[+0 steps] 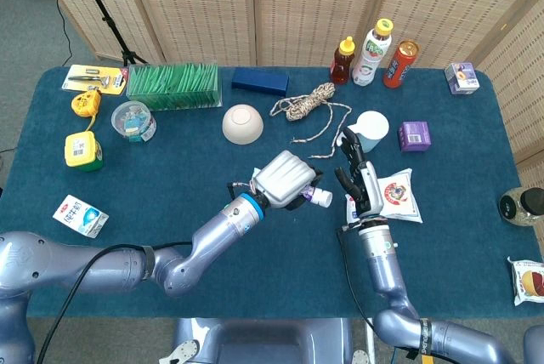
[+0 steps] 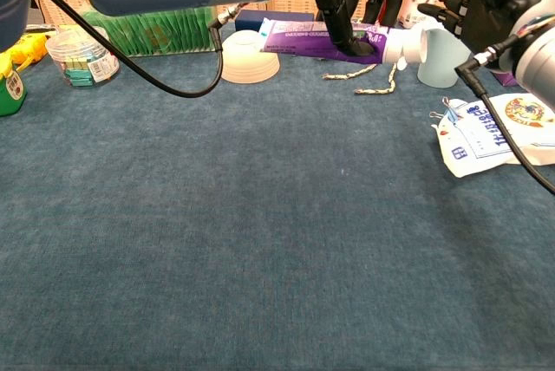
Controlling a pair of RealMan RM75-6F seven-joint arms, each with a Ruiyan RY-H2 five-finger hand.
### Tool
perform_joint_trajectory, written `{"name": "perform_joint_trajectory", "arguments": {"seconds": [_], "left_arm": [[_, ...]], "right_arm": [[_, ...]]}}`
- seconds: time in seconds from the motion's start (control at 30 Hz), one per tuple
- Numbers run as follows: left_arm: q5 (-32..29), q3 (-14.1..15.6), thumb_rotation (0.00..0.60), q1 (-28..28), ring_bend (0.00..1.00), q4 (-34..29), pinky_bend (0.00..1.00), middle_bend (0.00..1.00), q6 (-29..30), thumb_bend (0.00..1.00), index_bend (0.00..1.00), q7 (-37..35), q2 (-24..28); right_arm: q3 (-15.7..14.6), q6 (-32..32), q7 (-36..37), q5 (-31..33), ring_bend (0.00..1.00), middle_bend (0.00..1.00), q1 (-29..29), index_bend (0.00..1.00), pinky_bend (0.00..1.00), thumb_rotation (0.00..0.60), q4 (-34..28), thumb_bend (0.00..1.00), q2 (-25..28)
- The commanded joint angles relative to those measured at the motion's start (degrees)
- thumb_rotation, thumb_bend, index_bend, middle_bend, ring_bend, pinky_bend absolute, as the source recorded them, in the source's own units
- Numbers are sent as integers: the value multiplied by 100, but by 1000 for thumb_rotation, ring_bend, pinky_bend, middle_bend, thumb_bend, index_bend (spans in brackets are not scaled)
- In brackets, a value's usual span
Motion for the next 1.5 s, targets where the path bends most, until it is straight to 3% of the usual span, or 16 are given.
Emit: {"name": "perform_joint_trajectory", "arguments": {"seconds": [0.03, 0.8, 0.97, 1.07, 1.5], "left_arm": [[-122, -13, 600, -70, 560, 53, 563, 544, 50, 476, 576, 84, -85], [-558, -121, 600, -248, 570, 272, 563, 556, 490, 475, 586, 429, -519], [-593, -158, 600, -260, 571, 282, 563, 557, 540, 475, 586, 462, -569], [-613, -178, 600, -266, 572, 292, 563, 558, 596, 476, 586, 497, -611], [-798, -275, 600, -334, 574, 360, 563, 559, 685, 475, 586, 678, -769]], "right_arm": [[47, 17, -16, 20, 0, 0, 19, 0, 0, 209, 19, 0, -62], [224, 24, -83, 54, 0, 0, 60, 0, 0, 214, 41, 0, -324], [244, -35, 26, 91, 0, 0, 32, 0, 0, 101, 18, 0, -320], [258, -50, 41, 115, 0, 0, 7, 0, 0, 70, -30, 0, -303], [474, -36, 470, 274, 0, 0, -68, 0, 0, 68, -71, 0, -488]]}}
